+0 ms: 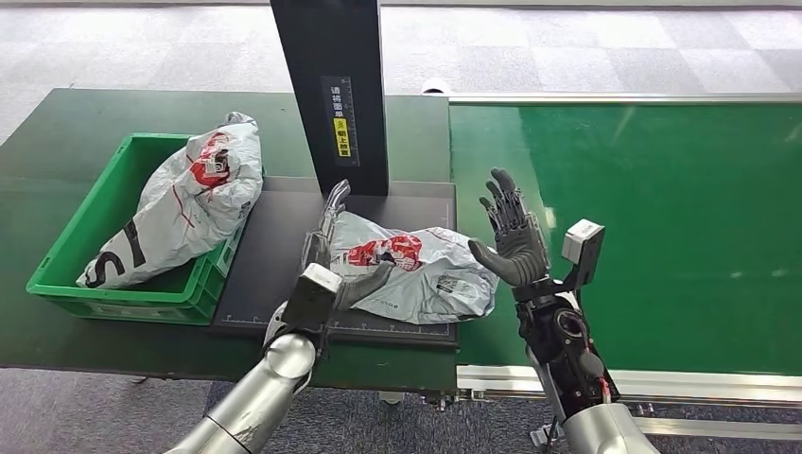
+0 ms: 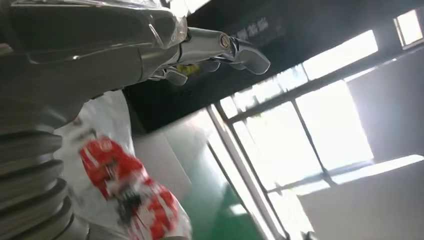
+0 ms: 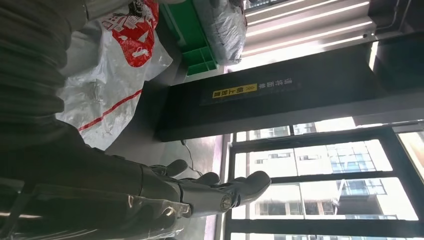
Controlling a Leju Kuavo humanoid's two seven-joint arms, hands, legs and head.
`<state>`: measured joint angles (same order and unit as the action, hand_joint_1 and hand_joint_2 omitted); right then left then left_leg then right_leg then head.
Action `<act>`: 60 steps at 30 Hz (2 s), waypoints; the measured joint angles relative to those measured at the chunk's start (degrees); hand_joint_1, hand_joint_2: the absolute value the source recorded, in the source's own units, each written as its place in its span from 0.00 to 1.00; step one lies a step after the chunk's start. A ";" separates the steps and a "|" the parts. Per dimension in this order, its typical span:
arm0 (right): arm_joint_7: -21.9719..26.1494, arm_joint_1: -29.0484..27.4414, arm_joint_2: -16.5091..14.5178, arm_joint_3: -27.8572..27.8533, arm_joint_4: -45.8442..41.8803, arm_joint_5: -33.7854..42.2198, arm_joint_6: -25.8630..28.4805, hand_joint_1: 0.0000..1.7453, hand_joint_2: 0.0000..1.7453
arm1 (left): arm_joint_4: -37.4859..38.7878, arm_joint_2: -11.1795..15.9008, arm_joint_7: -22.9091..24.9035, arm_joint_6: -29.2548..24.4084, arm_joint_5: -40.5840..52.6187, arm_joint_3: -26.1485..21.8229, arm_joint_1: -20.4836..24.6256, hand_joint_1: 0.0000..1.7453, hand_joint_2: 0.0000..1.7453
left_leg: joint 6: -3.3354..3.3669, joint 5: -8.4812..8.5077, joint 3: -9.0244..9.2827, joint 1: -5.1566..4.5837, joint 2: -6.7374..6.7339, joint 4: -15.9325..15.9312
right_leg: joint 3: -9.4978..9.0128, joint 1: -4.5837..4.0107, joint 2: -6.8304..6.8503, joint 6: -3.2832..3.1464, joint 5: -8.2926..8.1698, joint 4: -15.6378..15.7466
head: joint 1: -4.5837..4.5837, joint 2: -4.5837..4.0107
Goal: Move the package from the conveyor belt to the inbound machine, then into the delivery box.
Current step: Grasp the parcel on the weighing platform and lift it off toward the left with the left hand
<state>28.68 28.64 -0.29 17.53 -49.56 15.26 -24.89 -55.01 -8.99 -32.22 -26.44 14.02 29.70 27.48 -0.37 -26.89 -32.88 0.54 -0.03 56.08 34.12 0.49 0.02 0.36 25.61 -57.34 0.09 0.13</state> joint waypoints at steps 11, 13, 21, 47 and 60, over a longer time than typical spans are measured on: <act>-0.33 -4.82 0.96 -3.68 -4.91 1.22 -0.71 0.00 1.00 | 8.75 0.58 19.49 5.23 30.14 7.08 1.69 0.00 1.00 | 0.00 -0.01 0.00 0.00 -0.04 -0.01 | 0.00 0.00 -0.03 0.00 0.00 0.00 | 0.02 0.00; -0.33 -4.86 0.98 -4.09 -4.91 1.20 -0.98 0.00 1.00 | 9.58 0.62 19.87 6.68 31.21 7.49 1.74 0.00 1.00 | 0.00 -0.01 0.00 0.00 -0.03 -0.01 | -0.01 0.00 -0.03 0.00 0.00 0.00 | 0.02 0.00; -0.33 -4.89 0.80 -4.72 -4.50 0.07 -1.89 0.00 1.00 | 12.18 0.51 21.95 13.70 35.73 7.76 2.19 0.54 1.00 | 0.00 0.00 0.01 0.00 -0.02 -0.01 | -0.05 0.00 -0.02 0.00 0.00 0.00 | 0.01 0.00; -1.92 -6.05 0.94 -6.76 -3.31 2.48 -1.18 0.00 1.00 | 1.94 -0.18 0.17 -4.06 21.01 0.61 -0.83 1.00 1.00 | 0.00 -0.01 0.03 0.00 -0.01 -0.01 | -0.04 0.00 -0.02 0.00 0.00 0.00 | 0.01 0.00; -2.02 -6.69 1.09 -6.75 -3.41 4.38 0.26 0.00 1.00 | -13.57 0.17 -7.53 -13.17 15.66 -4.05 -4.17 1.00 1.00 | 0.00 -0.01 0.02 0.00 -0.02 -0.01 | -0.04 0.00 -0.02 0.00 0.00 0.00 | 0.01 0.00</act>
<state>26.66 21.95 0.80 10.79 -52.96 19.64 -24.63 -68.58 -8.82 -39.75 -39.62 29.68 25.64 23.31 -0.37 -26.89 -32.86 0.55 -0.05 56.07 34.09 0.49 0.00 0.36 25.61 -57.34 0.09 0.13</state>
